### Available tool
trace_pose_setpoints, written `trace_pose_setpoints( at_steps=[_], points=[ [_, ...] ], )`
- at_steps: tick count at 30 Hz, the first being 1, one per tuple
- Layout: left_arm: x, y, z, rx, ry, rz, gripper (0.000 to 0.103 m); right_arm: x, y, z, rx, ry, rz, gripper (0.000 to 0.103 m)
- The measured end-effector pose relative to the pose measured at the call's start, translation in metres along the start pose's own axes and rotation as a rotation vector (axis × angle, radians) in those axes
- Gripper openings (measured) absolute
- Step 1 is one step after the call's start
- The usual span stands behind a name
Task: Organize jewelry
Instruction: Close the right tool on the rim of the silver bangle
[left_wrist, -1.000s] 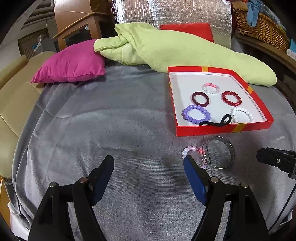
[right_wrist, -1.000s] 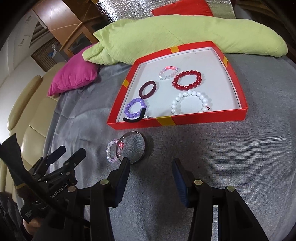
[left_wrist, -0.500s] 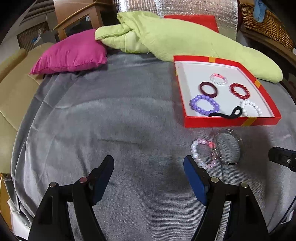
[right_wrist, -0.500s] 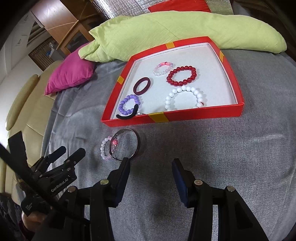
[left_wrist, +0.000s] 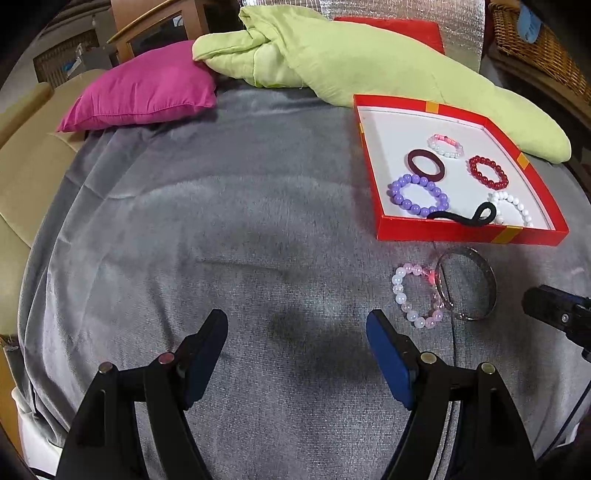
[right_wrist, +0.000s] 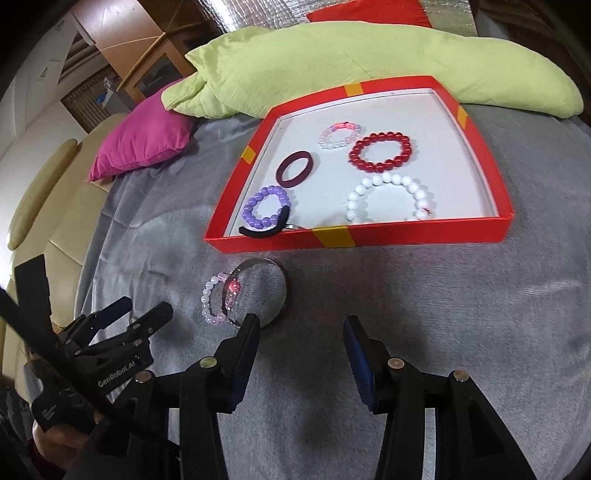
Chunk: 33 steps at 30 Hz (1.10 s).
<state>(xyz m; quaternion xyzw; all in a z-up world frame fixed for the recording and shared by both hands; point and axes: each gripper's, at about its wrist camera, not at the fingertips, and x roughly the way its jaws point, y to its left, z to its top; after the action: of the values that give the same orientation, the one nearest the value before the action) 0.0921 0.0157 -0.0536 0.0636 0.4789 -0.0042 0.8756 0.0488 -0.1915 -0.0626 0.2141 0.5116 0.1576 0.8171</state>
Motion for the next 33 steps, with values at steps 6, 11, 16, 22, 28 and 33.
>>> trace_pose_setpoints(
  at_steps=[6,11,16,22,28,33],
  points=[
    [0.004,0.012,0.000,-0.026,0.030,0.031,0.078,0.007,0.011,0.000,-0.040,-0.008,0.008,0.058],
    [0.009,0.032,0.000,-0.106,0.062,0.041,0.078,0.018,0.031,-0.002,-0.120,-0.016,0.015,0.067],
    [0.013,0.042,-0.002,-0.149,0.088,0.037,0.078,0.039,0.046,-0.004,-0.158,-0.007,-0.020,0.070],
    [0.013,0.041,-0.003,-0.139,0.091,0.034,0.078,0.050,0.060,-0.004,-0.200,-0.034,-0.073,0.080],
    [0.015,0.039,-0.002,-0.132,0.094,0.029,0.078,0.053,0.062,-0.005,-0.220,-0.068,-0.143,0.064],
    [0.015,0.036,-0.002,-0.132,0.094,0.026,0.078,0.048,0.054,-0.004,-0.213,-0.058,-0.114,0.063]
  ],
)
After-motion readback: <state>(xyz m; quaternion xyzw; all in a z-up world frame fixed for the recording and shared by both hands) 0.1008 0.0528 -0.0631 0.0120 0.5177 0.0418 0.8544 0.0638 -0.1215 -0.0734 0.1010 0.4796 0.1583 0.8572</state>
